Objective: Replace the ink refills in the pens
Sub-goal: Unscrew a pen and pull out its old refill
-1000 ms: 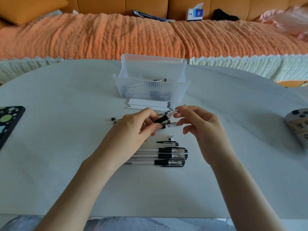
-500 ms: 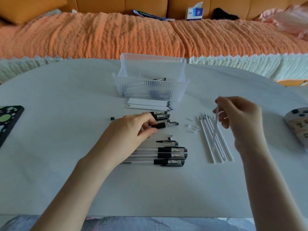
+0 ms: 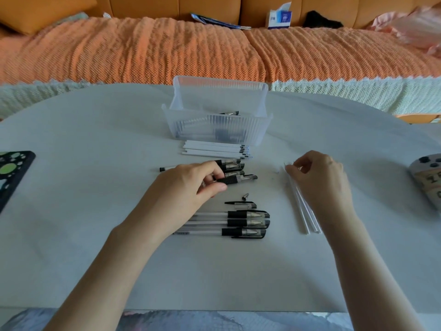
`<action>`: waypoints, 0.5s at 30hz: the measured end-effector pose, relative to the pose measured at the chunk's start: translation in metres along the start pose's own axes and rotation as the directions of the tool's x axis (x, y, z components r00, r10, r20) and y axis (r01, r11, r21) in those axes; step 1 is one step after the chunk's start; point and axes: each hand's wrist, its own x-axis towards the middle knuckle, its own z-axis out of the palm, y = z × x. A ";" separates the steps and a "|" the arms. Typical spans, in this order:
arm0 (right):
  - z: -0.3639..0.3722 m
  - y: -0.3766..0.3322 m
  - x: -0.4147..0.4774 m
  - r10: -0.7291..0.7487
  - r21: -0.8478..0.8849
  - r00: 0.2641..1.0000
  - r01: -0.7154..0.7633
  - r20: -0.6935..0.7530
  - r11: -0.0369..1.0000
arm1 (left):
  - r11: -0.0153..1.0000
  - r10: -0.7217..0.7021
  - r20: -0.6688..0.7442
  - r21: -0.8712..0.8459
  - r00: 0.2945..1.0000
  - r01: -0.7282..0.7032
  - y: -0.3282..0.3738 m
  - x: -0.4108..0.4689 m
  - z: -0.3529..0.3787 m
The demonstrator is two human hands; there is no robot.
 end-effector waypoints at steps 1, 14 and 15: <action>0.000 -0.001 0.001 -0.032 0.008 0.999 0.032 -0.017 0.999 | 1.000 -0.001 0.000 -0.002 1.000 0.001 0.000 0.000 0.000; 0.048 -0.032 0.008 -0.506 -0.013 0.859 0.508 0.080 0.861 | 0.999 -0.014 -0.011 -0.036 1.000 0.014 -0.005 0.001 -0.003; 0.048 -0.032 0.009 -0.498 -0.008 0.864 0.500 0.079 0.866 | 0.999 -0.015 -0.011 -0.040 1.000 0.015 -0.005 0.001 -0.003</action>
